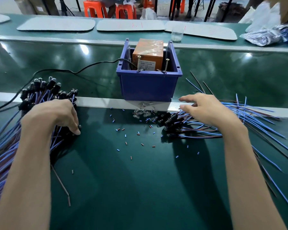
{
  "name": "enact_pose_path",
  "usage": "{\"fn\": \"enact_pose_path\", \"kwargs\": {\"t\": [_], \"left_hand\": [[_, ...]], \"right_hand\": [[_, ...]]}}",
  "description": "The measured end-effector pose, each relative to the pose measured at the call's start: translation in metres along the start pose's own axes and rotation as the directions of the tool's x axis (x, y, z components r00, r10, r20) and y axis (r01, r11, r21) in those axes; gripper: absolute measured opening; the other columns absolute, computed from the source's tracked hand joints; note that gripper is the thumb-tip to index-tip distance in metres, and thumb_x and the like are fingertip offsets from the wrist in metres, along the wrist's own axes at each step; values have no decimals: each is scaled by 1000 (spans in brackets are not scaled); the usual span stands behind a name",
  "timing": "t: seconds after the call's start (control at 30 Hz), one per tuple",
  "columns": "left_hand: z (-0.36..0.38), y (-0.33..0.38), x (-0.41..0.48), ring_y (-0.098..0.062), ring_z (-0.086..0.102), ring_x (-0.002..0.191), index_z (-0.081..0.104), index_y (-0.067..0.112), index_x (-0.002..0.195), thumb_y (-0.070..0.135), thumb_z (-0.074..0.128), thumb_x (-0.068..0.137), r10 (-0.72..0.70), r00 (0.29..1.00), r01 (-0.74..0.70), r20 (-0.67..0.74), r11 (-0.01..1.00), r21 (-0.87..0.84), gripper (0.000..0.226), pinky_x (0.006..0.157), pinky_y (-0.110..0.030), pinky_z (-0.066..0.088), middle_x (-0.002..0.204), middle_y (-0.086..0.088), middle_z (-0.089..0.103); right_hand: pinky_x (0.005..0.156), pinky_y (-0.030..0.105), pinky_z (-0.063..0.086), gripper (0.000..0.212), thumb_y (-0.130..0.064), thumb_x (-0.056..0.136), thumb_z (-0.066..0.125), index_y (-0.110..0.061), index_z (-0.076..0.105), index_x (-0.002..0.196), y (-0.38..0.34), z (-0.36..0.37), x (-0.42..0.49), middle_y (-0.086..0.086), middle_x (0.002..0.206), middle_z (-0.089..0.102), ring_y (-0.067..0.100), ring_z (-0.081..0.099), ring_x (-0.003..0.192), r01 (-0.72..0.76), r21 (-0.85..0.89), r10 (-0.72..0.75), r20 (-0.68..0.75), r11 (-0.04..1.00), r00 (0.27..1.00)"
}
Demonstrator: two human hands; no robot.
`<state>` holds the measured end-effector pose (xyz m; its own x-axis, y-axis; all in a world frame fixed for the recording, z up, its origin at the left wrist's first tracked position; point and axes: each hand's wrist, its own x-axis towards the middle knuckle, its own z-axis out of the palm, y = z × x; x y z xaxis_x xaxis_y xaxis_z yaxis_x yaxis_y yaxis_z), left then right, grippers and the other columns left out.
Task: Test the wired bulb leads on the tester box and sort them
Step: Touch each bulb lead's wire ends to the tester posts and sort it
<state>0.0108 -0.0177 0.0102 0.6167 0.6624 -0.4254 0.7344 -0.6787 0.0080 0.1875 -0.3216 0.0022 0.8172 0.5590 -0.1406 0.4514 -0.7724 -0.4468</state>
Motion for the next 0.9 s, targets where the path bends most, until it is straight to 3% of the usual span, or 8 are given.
{"fn": "enact_pose_path", "kwargs": {"t": [0.23,0.37,0.43,0.53,0.63,0.73,0.83,0.9], "left_hand": [[2,4,-2,-10,55,71,70,22,64,24,91,58,17,999,-15,43,1000,-25,21,60,-24,38,71,4,65],[1,6,-3,-11,61,70,70,20,65,26,88,63,34,999,-34,14,998,-47,20,66,-26,43,70,2,69],[-2,9,-4,-9,65,64,69,18,67,26,86,67,28,999,-31,-33,996,-89,18,74,-27,50,59,4,70],[-9,21,-11,-17,65,80,66,23,69,31,82,69,21,974,-42,-224,995,-93,18,82,-33,51,57,8,69],[-13,39,-27,-33,60,95,60,24,74,30,75,75,58,867,-133,-495,984,-118,16,78,-36,47,92,-7,71],[-11,64,-41,-41,60,94,61,19,89,30,69,81,99,710,-296,-698,940,-168,16,81,-42,47,96,-18,68],[-5,94,-57,-28,68,84,60,16,93,29,69,83,143,523,-571,-840,790,-221,18,82,-39,51,90,-5,72],[1,114,-72,-9,67,70,60,17,91,24,72,82,186,467,-750,-864,601,-276,16,76,-26,53,84,7,70]], "right_hand": [[102,34,38,38,-35,96,51,-26,55,132,-2,-2,-2,1,135,54,21,52,119,-5,4,5,8,1000,1000],[104,36,39,37,-34,95,52,-25,56,131,-4,-4,-4,1,134,55,21,53,119,4,28,-4,6,1000,1000],[103,37,40,37,-34,95,53,-26,57,130,-5,-4,-5,0,132,56,20,54,116,14,52,-14,-1,999,1000],[100,31,41,34,-32,95,53,-25,59,128,-8,-5,-6,-1,128,59,16,57,109,46,90,-43,-30,995,999],[89,20,38,31,-29,95,55,-22,62,124,-13,-5,-7,-2,118,64,10,57,99,107,157,-94,-85,982,992],[74,11,37,26,-25,94,58,-22,65,119,-24,-4,-9,-7,102,66,7,59,88,209,242,-179,-141,947,974],[75,10,42,26,-19,92,61,-24,65,118,-36,-1,-14,-9,98,69,2,60,78,324,366,-286,-155,872,946],[78,17,48,34,-14,90,64,-22,61,123,-44,2,-16,-5,104,70,6,63,79,361,471,-345,-124,805,931]]}}
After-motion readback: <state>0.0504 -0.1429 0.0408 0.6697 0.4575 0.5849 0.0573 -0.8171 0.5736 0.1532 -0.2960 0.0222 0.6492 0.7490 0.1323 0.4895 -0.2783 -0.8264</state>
